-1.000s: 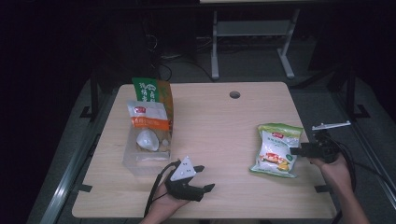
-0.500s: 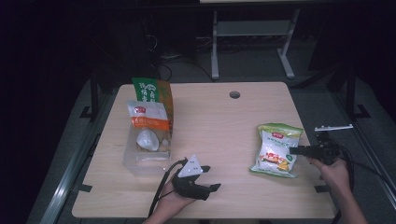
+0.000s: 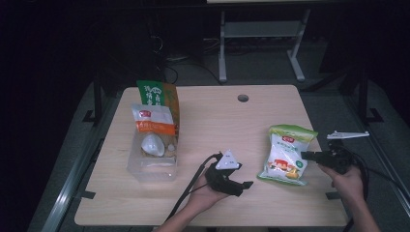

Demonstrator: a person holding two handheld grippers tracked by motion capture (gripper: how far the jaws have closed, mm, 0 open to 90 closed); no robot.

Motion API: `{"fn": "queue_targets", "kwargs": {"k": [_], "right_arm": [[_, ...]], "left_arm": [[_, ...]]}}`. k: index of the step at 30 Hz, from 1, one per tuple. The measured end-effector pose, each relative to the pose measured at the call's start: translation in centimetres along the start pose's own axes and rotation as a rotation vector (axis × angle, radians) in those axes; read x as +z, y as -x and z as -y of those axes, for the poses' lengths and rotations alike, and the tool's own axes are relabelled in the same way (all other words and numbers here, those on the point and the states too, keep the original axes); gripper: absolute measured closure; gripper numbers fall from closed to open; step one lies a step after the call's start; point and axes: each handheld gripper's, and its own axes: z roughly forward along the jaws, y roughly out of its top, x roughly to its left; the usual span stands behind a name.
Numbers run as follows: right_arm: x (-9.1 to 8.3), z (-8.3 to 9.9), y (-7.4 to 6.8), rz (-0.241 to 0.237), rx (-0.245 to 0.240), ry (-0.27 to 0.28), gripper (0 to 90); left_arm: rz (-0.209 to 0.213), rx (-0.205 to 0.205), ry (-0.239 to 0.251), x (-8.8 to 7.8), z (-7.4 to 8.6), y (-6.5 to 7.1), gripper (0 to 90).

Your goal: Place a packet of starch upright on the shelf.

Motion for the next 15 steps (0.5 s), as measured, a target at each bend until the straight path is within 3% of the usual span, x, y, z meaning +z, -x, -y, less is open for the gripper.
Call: {"fn": "queue_targets", "kwargs": {"k": [7,15], "right_arm": [[-1.8,-0.3,-2.5,-0.027,-0.090,0.071,89.8],[-2.6,-0.7,-4.8,-0.069,-0.202,0.116,89.8]], "left_arm": [[0.011,-0.030,0.015,2.1,-1.3,-0.4,29.4],[0.065,-0.120,0.028,4.2,-2.6,-2.1,30.6]]}}
